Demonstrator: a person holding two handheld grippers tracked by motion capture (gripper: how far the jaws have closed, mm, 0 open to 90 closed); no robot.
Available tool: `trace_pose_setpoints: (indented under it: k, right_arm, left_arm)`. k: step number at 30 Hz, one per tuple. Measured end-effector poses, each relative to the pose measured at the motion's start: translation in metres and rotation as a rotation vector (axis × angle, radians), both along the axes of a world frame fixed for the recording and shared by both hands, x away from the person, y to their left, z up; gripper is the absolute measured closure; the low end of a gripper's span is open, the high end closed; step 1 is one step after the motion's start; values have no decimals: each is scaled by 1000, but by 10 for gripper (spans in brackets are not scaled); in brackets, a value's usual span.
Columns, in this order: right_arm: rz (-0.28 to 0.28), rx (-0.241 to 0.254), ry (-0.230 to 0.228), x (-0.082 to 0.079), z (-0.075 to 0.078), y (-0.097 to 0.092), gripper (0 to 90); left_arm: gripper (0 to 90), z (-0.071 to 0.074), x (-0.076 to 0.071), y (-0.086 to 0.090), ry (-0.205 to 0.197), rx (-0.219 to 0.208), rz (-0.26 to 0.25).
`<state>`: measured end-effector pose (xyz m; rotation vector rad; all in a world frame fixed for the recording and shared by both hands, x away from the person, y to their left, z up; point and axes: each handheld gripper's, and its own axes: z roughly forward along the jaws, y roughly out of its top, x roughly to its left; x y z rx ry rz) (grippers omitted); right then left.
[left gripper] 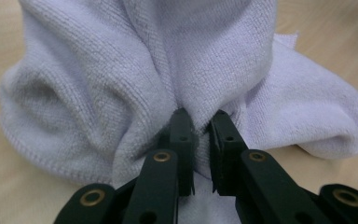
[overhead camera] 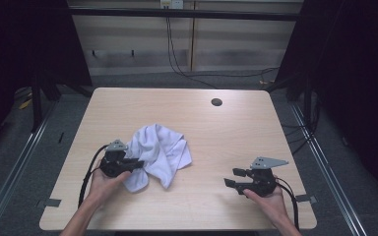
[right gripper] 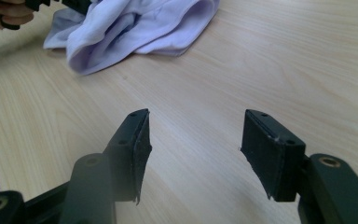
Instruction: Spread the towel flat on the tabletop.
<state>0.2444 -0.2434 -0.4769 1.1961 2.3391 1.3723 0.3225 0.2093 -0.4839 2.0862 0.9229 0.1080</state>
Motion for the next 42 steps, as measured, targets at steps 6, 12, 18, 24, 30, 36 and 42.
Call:
trace_pose_setpoints:
  k: [6,12,18,24,30,36,42]
  right_arm:
    - [29,-5,20,10,-3,19,422]
    - [71,-40,0,17,0,50,381]
    - [109,-43,-3,37,1,65,385]
    - [150,-74,-4,71,-3,89,368]
    - [191,-79,8,87,-10,110,374]
    - [217,-86,23,95,-25,127,406]
    - [213,-134,4,89,-27,132,504]
  left_arm:
    - [798,0,-30,5,42,-27,-39]
    - [760,1,-57,-2,106,-67,-120]
    - [642,10,-68,-4,96,-77,-140]
    - [493,55,-50,0,-22,-165,-98]
    - [477,64,-13,-14,-94,-170,-51]
    - [432,48,29,-32,-75,-179,18]
    - [405,26,51,-41,-49,-103,56]
